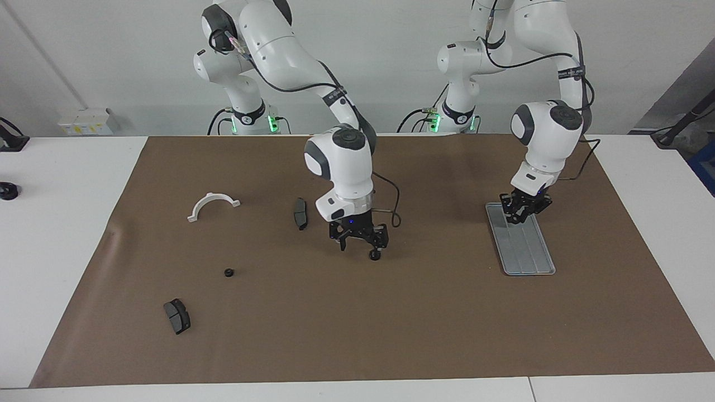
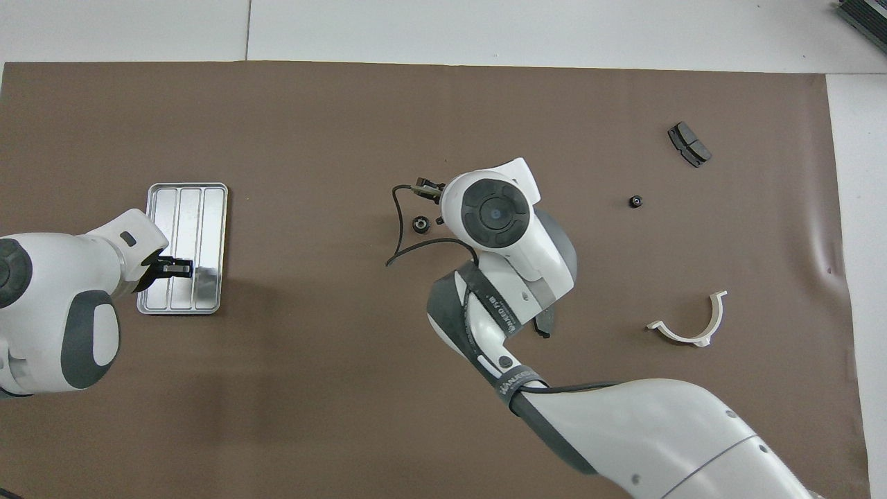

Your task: Pick bearing gear from pile to tray

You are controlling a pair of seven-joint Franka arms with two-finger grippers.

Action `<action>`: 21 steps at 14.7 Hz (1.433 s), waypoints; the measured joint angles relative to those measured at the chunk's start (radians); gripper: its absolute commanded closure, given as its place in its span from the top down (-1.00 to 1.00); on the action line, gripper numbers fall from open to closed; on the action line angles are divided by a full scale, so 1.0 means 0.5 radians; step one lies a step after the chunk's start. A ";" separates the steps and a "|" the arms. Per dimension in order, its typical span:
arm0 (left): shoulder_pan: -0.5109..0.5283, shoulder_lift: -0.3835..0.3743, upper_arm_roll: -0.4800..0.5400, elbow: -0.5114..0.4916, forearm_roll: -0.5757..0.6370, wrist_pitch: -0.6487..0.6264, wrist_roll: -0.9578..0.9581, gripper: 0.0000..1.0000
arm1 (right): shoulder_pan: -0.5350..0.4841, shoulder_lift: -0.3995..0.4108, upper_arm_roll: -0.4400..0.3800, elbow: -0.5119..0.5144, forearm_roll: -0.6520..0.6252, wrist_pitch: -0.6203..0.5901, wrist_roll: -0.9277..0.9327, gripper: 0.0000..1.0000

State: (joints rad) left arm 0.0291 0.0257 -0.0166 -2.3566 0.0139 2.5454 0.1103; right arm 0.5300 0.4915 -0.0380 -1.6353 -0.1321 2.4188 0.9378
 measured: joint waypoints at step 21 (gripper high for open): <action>-0.484 0.219 -0.069 0.824 -0.010 -0.499 -0.062 1.00 | -0.933 -0.169 0.013 -0.561 0.453 0.122 -2.347 0.17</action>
State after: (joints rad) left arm -0.2131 0.1354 -0.0513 -1.9448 0.0090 2.2961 0.0795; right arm 0.0635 0.4073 -0.0316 -1.9157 0.0943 2.4797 -0.2360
